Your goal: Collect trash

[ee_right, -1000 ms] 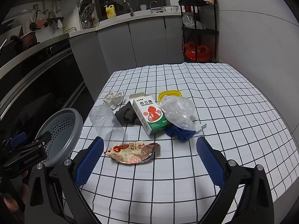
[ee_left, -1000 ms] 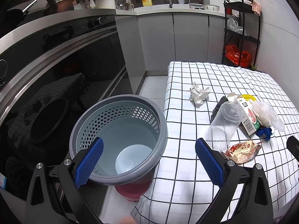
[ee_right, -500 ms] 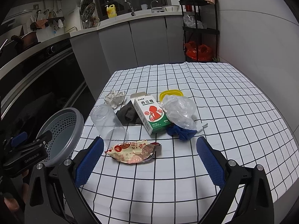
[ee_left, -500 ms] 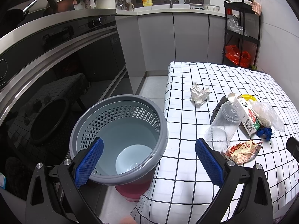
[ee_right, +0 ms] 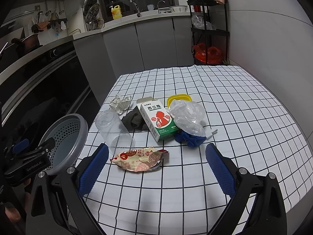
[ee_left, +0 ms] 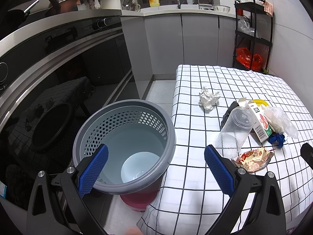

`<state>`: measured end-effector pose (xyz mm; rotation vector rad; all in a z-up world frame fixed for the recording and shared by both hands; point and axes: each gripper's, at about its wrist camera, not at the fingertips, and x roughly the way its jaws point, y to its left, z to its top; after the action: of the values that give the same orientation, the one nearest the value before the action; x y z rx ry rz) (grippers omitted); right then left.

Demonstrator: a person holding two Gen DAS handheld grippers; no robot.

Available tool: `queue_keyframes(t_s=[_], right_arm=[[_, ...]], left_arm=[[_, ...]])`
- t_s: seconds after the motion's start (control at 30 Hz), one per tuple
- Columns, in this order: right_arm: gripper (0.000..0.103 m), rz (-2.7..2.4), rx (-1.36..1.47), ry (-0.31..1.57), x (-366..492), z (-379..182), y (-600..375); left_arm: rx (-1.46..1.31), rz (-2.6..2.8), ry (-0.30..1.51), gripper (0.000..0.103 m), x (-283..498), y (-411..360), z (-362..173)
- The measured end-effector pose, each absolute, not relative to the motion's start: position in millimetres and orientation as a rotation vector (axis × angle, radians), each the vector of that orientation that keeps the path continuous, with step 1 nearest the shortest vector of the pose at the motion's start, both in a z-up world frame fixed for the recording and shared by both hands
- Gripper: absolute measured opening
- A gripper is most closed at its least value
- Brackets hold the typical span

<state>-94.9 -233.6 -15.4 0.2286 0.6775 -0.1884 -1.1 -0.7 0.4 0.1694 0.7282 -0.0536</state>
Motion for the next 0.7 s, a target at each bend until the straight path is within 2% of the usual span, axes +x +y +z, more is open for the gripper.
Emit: queue_keyframes(t_s=[0.7], right_arm=[[0.095,-0.181,0.267,0.702,-101.5,-27.7,-261.4]], left_arm=[[0.169,-0.099,0.734,0.097,2.3,-24.9,-11.9]])
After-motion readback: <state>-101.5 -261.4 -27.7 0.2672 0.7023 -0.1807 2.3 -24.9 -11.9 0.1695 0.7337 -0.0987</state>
